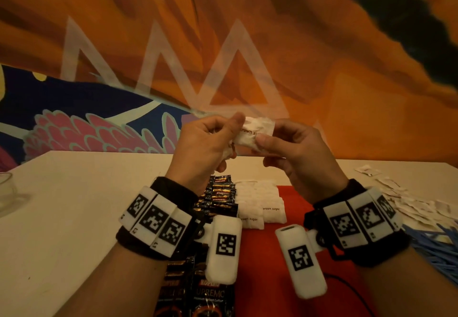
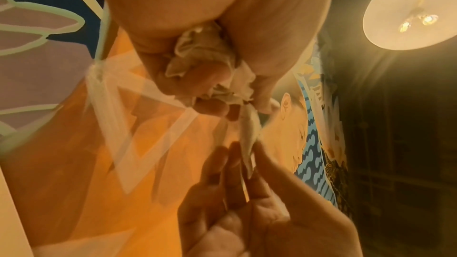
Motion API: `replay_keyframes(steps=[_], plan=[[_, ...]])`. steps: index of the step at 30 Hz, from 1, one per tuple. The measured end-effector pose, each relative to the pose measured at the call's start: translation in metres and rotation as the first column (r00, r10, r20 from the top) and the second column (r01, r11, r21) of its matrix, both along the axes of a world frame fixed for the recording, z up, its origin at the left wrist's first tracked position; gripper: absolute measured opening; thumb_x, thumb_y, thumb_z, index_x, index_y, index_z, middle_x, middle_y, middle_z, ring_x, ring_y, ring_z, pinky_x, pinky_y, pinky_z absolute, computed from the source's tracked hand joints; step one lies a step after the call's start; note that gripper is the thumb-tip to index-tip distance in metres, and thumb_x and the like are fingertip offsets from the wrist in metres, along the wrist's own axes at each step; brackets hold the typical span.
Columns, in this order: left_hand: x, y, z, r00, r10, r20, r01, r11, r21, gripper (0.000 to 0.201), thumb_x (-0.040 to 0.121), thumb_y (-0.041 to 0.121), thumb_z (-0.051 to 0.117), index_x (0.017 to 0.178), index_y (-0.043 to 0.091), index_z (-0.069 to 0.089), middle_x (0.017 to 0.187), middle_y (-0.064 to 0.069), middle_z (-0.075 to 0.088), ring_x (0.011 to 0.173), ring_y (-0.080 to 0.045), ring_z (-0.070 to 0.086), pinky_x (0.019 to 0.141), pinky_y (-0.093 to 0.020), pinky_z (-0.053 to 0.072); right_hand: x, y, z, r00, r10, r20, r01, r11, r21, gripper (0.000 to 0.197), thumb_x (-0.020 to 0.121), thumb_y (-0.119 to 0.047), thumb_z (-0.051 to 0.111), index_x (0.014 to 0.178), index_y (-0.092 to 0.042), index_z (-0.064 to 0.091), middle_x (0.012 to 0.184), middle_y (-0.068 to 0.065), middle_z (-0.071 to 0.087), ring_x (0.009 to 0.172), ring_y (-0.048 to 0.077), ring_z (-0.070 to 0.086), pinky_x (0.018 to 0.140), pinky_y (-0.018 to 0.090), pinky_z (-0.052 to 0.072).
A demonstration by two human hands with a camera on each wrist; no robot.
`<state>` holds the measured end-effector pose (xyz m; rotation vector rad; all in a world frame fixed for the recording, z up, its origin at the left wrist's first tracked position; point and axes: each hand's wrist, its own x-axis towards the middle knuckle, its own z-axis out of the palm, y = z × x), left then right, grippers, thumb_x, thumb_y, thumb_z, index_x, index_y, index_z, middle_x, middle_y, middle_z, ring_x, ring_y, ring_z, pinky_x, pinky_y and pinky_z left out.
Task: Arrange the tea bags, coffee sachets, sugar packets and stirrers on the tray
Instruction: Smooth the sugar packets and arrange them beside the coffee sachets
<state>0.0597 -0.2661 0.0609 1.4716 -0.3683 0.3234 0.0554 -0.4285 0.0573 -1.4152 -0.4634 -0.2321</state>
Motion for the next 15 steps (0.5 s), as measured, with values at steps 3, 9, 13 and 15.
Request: replay_keyframes(steps=[3,9,13,15], plan=[[-0.0007,0.0006,-0.0001,0.998,0.023,0.052,-0.026,0.998,0.061,0.034,0.079,0.046,0.065,0.080,0.012,0.069,0.061,-0.004,0.060,0.055,-0.025,0.049,0.037,-0.025,0.036,0.0012,0.0052,-0.0025,1.000,0.004,-0.007,-0.003,0.999,0.044,0.010,0.082,-0.009,0.068,0.091,-0.004,0.067,0.087,0.013,0.069,0.076,0.021,0.064,0.061,0.024,0.054],[-0.0004,0.0029,-0.0012,0.991,0.063,0.116,-0.087,0.974,0.209,0.008,0.089,0.025,0.070,0.089,0.017,0.072,0.069,0.002,0.065,0.055,-0.013,0.056,0.040,-0.025,0.041,0.0056,0.0063,-0.0070,0.997,-0.071,-0.022,0.071,0.997,0.022,0.009,0.087,-0.002,0.067,0.090,-0.011,0.065,0.074,0.001,0.070,0.064,0.011,0.064,0.056,0.024,0.054],[-0.0005,-0.0010,-0.0022,0.987,0.096,0.131,-0.117,0.980,0.162,0.004,0.089,0.025,0.069,0.088,0.022,0.071,0.075,-0.002,0.066,0.059,-0.019,0.055,0.040,-0.027,0.040,0.0039,0.0060,-0.0039,0.992,-0.044,-0.121,0.060,0.990,0.124,0.014,0.094,-0.020,0.060,0.093,-0.009,0.069,0.082,0.007,0.069,0.069,0.016,0.065,0.052,0.022,0.052],[0.0001,-0.0019,-0.0028,0.984,0.115,0.133,-0.132,0.983,0.125,0.003,0.090,0.024,0.069,0.090,0.021,0.070,0.075,-0.003,0.065,0.059,-0.021,0.054,0.041,-0.027,0.040,0.0035,0.0052,-0.0039,0.994,-0.017,-0.111,0.032,0.991,0.131,0.024,0.087,-0.024,0.065,0.101,-0.005,0.068,0.084,0.008,0.072,0.072,0.017,0.067,0.055,0.023,0.053]])
